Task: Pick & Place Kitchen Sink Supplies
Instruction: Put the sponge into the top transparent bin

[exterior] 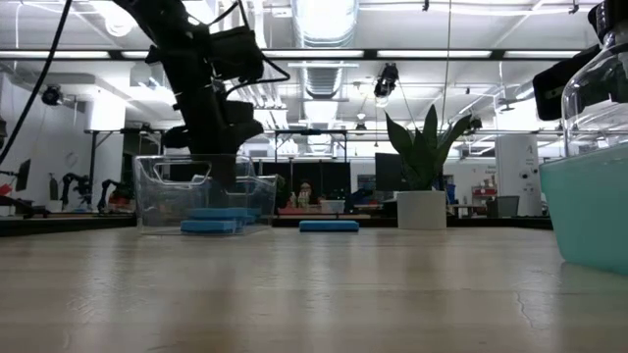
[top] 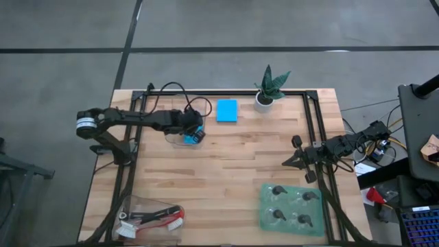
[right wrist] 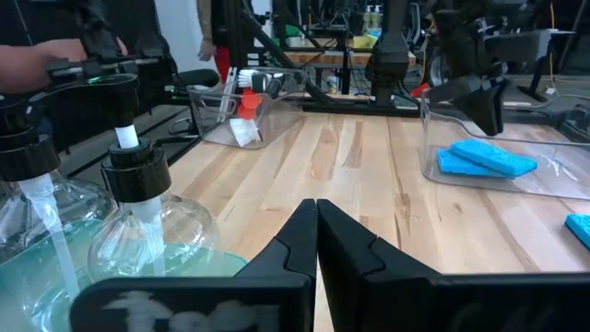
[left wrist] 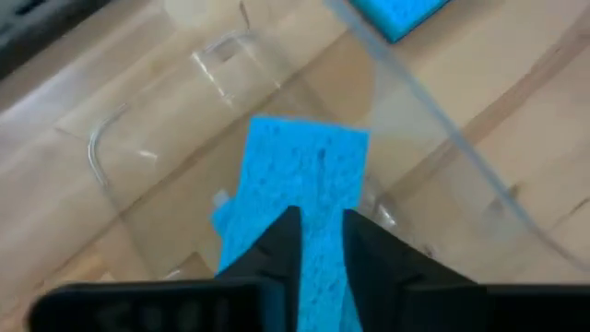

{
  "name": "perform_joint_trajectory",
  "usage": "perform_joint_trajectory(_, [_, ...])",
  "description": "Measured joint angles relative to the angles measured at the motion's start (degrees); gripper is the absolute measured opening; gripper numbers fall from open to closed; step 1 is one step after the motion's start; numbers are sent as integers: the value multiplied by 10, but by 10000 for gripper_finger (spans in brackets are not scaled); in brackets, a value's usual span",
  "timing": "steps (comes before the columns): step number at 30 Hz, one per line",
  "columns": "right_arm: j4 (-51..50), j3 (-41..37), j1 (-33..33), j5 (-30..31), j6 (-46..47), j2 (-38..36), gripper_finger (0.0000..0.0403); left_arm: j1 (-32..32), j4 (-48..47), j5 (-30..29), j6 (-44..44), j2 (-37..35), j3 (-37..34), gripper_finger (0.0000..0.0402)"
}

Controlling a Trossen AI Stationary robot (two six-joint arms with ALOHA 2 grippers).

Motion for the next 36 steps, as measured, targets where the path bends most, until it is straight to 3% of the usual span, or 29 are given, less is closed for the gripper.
perform_joint_trajectory(6, [0,0,0,0,0,0,8,0,3,-17,26,0,37,140])
perform_joint_trajectory(10, [0,0,0,0,0,0,8,-1,57,-19,87,1,63,165])
perform_joint_trajectory(15, [0,0,0,0,0,0,8,-2,159,65,185,19,83,170])
perform_joint_trajectory(24, [0,0,0,0,0,0,8,-11,215,100,346,72,118,170])
perform_joint_trajectory(36, [0,0,0,0,0,0,8,-3,186,78,370,212,234,170])
